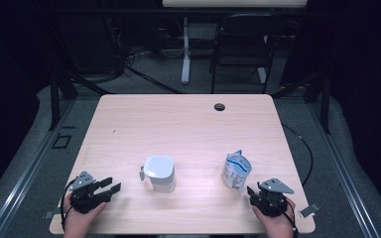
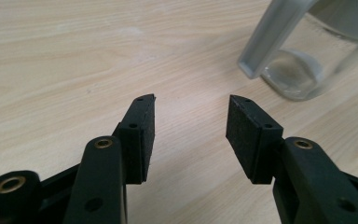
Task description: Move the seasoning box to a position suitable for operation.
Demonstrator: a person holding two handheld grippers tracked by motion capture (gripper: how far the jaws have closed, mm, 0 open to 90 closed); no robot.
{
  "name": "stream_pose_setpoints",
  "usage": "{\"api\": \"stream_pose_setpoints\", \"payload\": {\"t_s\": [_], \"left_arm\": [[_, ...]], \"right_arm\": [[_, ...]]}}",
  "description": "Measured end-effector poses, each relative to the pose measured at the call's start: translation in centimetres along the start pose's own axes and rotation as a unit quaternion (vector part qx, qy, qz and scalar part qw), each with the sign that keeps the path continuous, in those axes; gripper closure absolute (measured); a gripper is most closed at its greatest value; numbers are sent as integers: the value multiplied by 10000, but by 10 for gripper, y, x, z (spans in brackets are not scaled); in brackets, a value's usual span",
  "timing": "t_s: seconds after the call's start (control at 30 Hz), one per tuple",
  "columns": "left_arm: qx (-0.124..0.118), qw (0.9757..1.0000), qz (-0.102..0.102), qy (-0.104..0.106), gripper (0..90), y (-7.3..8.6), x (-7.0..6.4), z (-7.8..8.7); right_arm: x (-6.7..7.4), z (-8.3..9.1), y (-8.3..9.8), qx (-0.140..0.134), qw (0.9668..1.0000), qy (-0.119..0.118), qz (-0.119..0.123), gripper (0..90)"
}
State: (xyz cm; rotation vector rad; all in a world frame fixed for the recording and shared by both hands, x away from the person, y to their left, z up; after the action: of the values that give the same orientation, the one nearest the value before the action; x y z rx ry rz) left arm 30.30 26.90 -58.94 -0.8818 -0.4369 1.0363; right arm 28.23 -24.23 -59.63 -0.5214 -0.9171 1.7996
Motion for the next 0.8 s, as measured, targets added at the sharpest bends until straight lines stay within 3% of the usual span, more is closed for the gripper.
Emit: {"api": "stream_pose_setpoints", "payload": {"t_s": [0.23, 0.43, 0.5, 0.8], "left_arm": [[-58, 9999, -135, 80, 521, -11, -8, 7], [173, 9968, -760, 145, 523, -14, -16, 9], [227, 9966, -786, 128, 522, -16, -15, 11], [33, 9978, -591, 303, 521, -14, -8, 13]], "right_arm": [[-5, 7, 1, -84, 9999, -15, -105, 560], [-7, 9, 0, -118, 9996, 23, -263, 543], [-7, 11, -1, -127, 9996, 9, -247, 537], [-5, 26, -8, -218, 9995, -116, -220, 537]]}}
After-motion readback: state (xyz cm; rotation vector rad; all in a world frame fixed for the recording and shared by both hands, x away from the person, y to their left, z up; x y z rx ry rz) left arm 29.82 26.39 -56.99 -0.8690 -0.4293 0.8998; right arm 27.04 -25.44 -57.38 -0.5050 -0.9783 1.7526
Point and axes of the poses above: each handheld gripper's, and its own axes: z roughly backward along the jaws, y roughly out of its underside, x roughly to its left, the point moved 4 cm from there along -z, roughly forward along the jaws, and after that the axes turned 8 degrees about -y, right-handed, at the moved point
